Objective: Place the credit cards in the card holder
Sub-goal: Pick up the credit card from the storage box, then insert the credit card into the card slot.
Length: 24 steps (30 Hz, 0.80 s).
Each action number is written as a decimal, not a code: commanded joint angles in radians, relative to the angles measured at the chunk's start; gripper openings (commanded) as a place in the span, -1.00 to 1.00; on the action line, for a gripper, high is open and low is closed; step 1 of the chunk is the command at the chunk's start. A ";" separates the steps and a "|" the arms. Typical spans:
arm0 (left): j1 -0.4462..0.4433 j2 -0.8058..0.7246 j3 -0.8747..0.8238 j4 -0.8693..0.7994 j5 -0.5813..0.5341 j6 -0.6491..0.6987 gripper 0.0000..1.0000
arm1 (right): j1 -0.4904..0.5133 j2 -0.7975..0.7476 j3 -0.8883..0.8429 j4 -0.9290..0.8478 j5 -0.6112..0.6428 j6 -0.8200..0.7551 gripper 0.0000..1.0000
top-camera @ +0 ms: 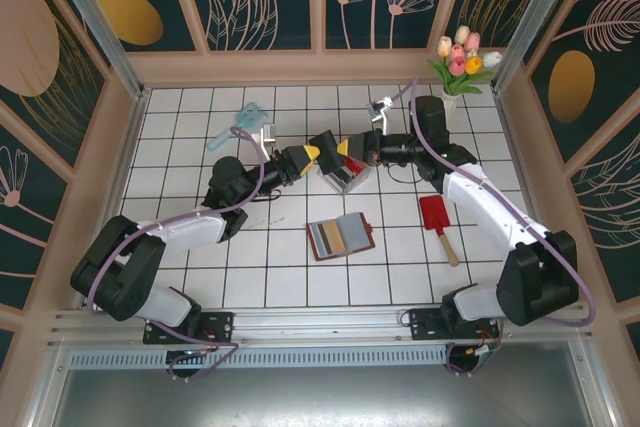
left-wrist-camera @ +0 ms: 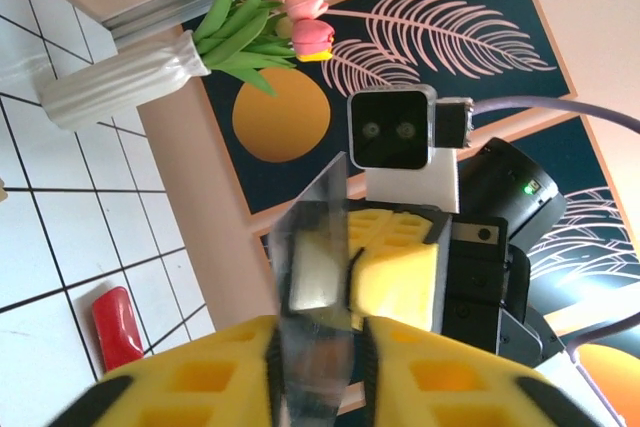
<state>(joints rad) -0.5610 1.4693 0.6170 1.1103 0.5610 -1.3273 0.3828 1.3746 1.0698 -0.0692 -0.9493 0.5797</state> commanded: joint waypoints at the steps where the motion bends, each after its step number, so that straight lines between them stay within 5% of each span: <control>1: 0.001 -0.008 -0.007 0.062 0.024 0.002 -0.59 | -0.010 0.017 -0.025 0.053 -0.003 0.038 -1.00; 5: 0.002 -0.017 -0.012 0.001 0.016 0.023 -0.87 | -0.012 0.017 -0.038 -0.016 0.066 -0.004 -0.99; 8: -0.004 -0.045 -0.024 -0.212 -0.001 0.113 -0.98 | -0.021 -0.007 -0.060 -0.154 0.193 -0.092 -0.51; 13: -0.064 -0.087 -0.117 -0.471 -0.118 0.191 -1.00 | -0.025 -0.045 -0.215 -0.277 0.501 -0.156 -0.34; 24: -0.264 0.011 -0.215 -0.386 -0.268 0.076 -1.00 | -0.022 -0.050 -0.473 -0.116 0.468 -0.140 -0.28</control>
<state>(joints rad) -0.8108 1.4570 0.4358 0.6811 0.3645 -1.2140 0.3614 1.3434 0.6167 -0.2531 -0.4931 0.4534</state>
